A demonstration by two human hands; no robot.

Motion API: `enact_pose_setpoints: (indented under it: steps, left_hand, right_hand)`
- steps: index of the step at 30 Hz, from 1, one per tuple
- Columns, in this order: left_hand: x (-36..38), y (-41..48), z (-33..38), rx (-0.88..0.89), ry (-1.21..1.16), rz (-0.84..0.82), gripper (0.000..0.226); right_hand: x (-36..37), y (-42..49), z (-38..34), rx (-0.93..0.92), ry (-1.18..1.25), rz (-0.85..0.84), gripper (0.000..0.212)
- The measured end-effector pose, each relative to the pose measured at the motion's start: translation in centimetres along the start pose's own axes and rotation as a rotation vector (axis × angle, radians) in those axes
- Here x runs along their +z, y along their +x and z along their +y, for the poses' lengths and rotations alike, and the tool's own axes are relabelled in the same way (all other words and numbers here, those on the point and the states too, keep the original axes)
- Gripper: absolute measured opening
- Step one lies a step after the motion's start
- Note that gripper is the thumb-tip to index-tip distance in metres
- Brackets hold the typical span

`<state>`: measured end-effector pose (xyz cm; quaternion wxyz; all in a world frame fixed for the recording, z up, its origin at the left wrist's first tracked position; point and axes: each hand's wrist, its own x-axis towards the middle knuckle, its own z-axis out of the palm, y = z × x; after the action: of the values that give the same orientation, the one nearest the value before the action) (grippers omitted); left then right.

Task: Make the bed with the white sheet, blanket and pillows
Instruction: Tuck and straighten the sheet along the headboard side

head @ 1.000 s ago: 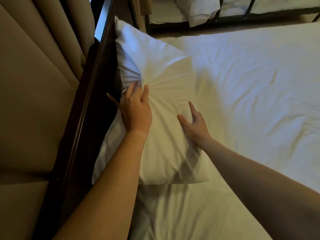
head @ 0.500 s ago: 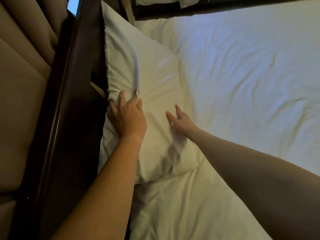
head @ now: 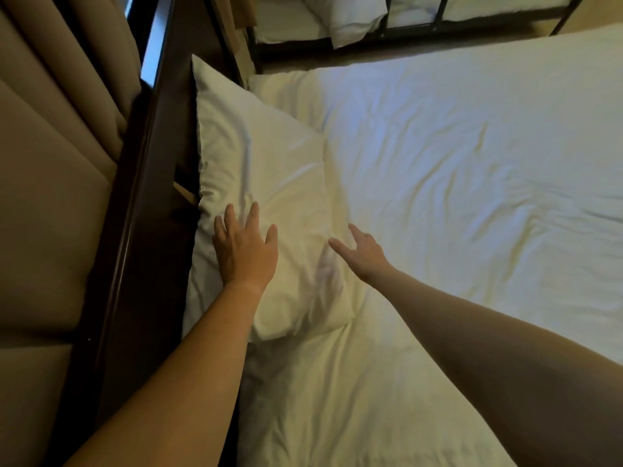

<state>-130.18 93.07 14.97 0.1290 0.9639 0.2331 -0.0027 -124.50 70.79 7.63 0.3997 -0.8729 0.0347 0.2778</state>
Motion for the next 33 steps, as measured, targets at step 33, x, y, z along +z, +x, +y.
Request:
enact_pose_setpoints:
  steps: [33]
  left_hand:
    - [-3.8,-40.0,48.8,0.424,-0.138,-0.227,0.064]
  right_hand:
    - [-51.3,-43.5,37.8,0.093,-0.22,0.478,0.082]
